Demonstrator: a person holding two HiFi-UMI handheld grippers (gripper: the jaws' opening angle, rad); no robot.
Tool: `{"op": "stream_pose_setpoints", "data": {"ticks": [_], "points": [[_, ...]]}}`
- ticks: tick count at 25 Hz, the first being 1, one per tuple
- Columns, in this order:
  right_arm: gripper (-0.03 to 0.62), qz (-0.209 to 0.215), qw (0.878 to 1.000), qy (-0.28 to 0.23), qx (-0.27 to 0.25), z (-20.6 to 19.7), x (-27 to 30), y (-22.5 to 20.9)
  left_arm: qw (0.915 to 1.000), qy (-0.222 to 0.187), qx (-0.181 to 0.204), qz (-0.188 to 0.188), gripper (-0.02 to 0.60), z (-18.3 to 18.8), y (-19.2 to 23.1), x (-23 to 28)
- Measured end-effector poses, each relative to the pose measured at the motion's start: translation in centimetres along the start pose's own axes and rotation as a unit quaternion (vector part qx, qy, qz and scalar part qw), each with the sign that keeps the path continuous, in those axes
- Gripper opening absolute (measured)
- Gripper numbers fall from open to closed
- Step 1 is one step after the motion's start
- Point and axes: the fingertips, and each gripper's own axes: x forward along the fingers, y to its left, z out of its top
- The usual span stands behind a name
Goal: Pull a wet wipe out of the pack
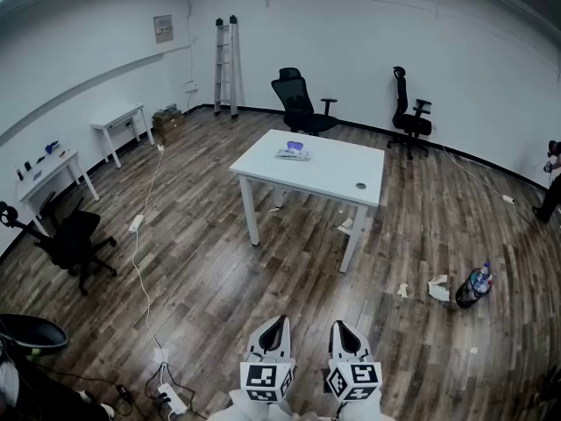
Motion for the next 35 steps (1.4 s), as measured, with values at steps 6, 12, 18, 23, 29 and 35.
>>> {"op": "stream_pose_setpoints", "data": {"ticks": [6,12,18,23,29,35], "points": [[0.009,-0.005,1.0,-0.003,0.004,-0.2,1.0,-1.0,1.0,-0.003,-0.001,-0.003,-0.002,-0.4,0.2,1.4],[0.009,-0.007,1.0,0.0,0.003,0.1,2.3,-2.3,1.0,0.0,-0.004,-0.003,-0.002,-0.8,0.1,3.5],[0.009,-0.009,1.0,0.0,0.006,0.6,4.7,-3.2,1.0,0.001,-0.002,-0.008,-0.002,-0.5,0.6,5.9],[0.009,-0.006,1.0,-0.002,0.013,1.3,8.4,-3.7,0.9999,0.003,0.002,-0.013,-0.002,-0.3,1.9,9.2],[0.009,0.0,1.0,-0.008,0.014,3.1,13.6,-3.9,0.9999,0.001,-0.001,-0.016,-0.002,0.7,4.4,13.8],[0.009,0.003,1.0,-0.007,0.013,3.6,17.9,-4.5,0.9999,-0.001,-0.001,-0.012,-0.002,0.7,6.5,17.5]]}}
